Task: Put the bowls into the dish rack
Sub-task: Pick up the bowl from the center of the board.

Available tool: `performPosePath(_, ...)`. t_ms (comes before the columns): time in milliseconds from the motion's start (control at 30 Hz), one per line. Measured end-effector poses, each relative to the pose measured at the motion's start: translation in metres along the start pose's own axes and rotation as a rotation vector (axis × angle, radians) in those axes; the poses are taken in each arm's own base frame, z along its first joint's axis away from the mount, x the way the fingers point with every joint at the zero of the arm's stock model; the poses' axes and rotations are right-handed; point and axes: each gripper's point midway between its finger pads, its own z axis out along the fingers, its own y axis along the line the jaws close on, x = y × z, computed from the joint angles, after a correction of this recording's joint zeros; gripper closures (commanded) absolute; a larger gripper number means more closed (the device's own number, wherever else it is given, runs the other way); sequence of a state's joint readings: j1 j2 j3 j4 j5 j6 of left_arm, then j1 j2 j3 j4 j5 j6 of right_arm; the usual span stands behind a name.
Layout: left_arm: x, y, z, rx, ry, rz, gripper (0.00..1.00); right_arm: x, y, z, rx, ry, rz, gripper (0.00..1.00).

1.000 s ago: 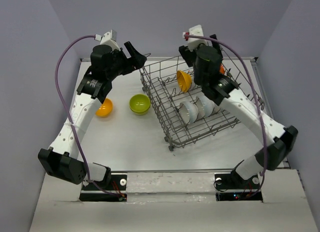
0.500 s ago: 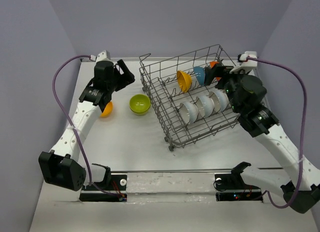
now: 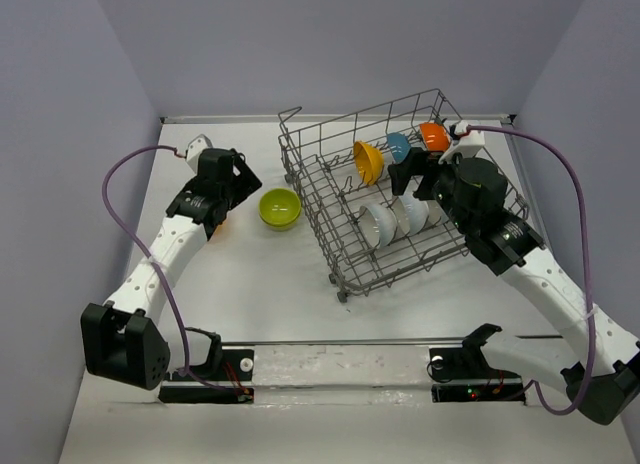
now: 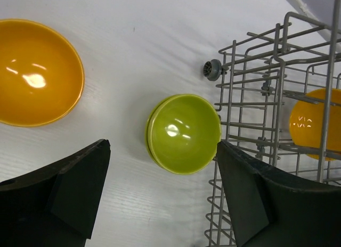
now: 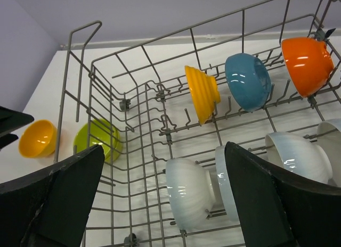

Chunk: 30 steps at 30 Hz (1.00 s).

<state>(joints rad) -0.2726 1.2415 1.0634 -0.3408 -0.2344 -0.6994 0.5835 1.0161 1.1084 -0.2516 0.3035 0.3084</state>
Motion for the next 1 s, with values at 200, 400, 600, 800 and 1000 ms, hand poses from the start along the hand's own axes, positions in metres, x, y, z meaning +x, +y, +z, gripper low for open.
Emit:
performPosePath(200, 0.025, 0.015, 0.009, -0.034, 0.054, -0.015, 0.14, 0.000, -0.001, -0.001, 0.006, -0.001, 0.006, 0.00)
performPosePath(400, 0.046, 0.020, 0.024, -0.055, 0.126, -0.010, 0.16, -0.002, -0.006, 0.000, 0.032, -0.010, 0.005, 0.00)
performPosePath(600, 0.053, 0.020, 0.028, -0.053, 0.153, -0.008, 0.19, -0.001, -0.006, 0.000, 0.035, -0.009, 0.005, 0.00)
performPosePath(800, 0.058, 0.022, 0.031, -0.049, 0.155, -0.015, 0.26, 0.002, -0.007, 0.002, 0.039, 0.001, 0.001, 0.00)
performPosePath(1000, 0.069, 0.029, 0.035, -0.068, 0.175, -0.018, 0.34, 0.005, -0.004, 0.003, 0.024, 0.014, -0.002, 0.00)
